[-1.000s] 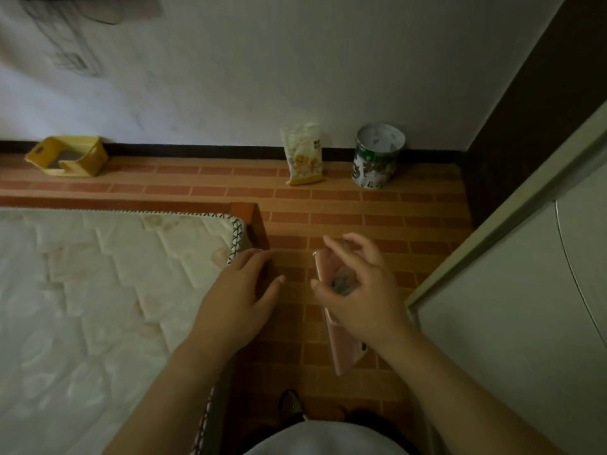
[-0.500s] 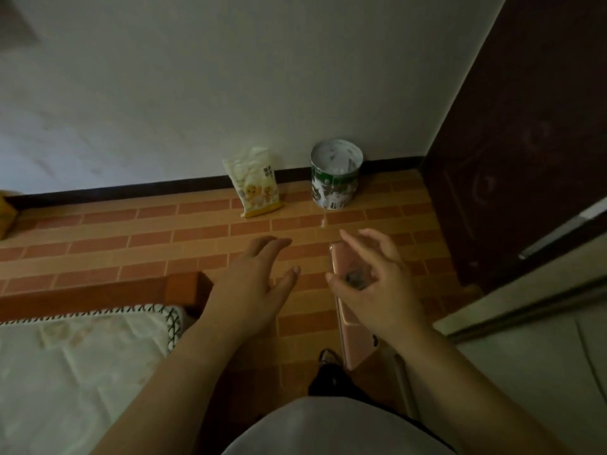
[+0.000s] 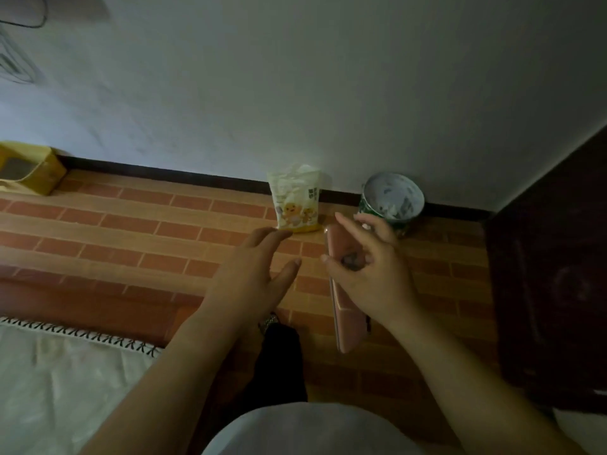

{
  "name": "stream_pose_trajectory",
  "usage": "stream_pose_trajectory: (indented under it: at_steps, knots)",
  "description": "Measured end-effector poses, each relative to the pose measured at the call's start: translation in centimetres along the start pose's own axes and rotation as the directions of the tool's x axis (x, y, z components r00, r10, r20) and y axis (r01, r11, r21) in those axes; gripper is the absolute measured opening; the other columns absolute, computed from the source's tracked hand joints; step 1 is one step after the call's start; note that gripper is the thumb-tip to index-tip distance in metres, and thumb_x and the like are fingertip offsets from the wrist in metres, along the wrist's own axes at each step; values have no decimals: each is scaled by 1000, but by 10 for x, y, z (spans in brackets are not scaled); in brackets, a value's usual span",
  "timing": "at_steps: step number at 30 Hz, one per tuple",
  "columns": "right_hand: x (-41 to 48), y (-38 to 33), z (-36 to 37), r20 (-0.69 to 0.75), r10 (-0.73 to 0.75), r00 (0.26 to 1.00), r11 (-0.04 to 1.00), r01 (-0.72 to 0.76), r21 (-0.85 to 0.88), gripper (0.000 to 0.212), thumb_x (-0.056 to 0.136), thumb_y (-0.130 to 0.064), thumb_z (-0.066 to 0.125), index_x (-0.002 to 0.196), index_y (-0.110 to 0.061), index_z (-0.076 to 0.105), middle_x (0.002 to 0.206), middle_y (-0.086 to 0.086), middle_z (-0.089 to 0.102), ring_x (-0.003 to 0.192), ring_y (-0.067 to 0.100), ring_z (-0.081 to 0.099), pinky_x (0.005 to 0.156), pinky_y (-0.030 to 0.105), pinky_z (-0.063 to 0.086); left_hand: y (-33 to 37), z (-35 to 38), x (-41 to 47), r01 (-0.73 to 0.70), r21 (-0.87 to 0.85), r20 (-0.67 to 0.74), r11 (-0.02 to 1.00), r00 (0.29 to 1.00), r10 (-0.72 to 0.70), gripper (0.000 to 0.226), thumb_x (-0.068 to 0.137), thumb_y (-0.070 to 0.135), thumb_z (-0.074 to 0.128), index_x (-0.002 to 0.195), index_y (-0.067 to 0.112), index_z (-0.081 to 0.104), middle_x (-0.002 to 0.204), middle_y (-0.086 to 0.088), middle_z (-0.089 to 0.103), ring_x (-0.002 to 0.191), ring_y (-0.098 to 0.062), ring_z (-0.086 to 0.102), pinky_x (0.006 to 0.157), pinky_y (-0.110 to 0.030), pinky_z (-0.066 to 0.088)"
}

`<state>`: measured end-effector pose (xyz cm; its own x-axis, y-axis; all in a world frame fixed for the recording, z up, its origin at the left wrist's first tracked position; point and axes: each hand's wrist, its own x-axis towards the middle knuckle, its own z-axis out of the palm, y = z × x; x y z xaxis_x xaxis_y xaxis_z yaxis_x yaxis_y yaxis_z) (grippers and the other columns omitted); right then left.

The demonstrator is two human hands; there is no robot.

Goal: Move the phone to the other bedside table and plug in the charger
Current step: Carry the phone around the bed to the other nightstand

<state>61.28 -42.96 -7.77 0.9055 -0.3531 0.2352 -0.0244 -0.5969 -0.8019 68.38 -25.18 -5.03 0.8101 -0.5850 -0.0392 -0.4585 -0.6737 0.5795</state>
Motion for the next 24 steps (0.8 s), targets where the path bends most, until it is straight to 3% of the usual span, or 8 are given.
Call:
stream_pose_trajectory:
  at_steps: [5, 10, 14, 19, 22, 24]
  knots:
    - [122, -12, 42, 53, -93, 994, 994, 96, -54, 59, 71, -49, 62, 128, -38, 47, 124, -11, 37, 106, -1, 40, 81, 14, 39, -55, -39, 94, 5, -33, -124, 999, 992, -9, 50, 87, 46, 47, 133, 30, 39, 142, 2, 39, 77, -11, 50, 72, -29, 44]
    - [230, -46, 85, 81, -164, 983, 983, 170, -70, 64, 69, -55, 58, 129, -39, 46, 129, -7, 40, 105, 5, 47, 78, 16, 46, -113, -104, 172, 36, 9, -192, 999, 981, -33, 50, 86, 49, 44, 132, 30, 39, 143, 1, 40, 82, -15, 57, 80, -32, 46]
    - [295, -65, 133, 155, -211, 965, 975, 220, -44, 63, 70, -46, 67, 129, -38, 47, 128, -6, 41, 104, 11, 51, 78, 32, 55, -166, -144, 204, 135, -1, -250, 991, 959, -131, 49, 87, 44, 48, 132, 25, 41, 142, -2, 42, 90, -24, 60, 83, -32, 45]
    - [354, -83, 210, 291, -249, 924, 967, 253, 24, 68, 66, -59, 61, 129, -44, 42, 130, -12, 40, 109, 14, 51, 77, 31, 55, -226, -183, 216, 271, -69, -283, 960, 918, -279, 53, 87, 48, 44, 135, 28, 36, 146, 0, 37, 90, -22, 59, 86, -33, 45]
    - [395, -100, 270, 378, -301, 876, 952, 297, 69, 64, 71, -51, 66, 129, -42, 43, 132, -10, 38, 112, 12, 46, 81, 31, 53, -269, -209, 222, 377, -80, -315, 923, 869, -382, 55, 85, 52, 41, 135, 31, 34, 148, 1, 34, 71, -10, 59, 81, -33, 47]
    - [426, -110, 311, 414, -317, 853, 948, 301, 105, 63, 71, -50, 67, 129, -40, 44, 133, -9, 38, 114, 14, 46, 83, 35, 53, -303, -227, 231, 452, -77, -337, 889, 827, -450, 54, 85, 52, 43, 135, 32, 34, 148, 1, 33, 74, -6, 55, 82, -32, 46]
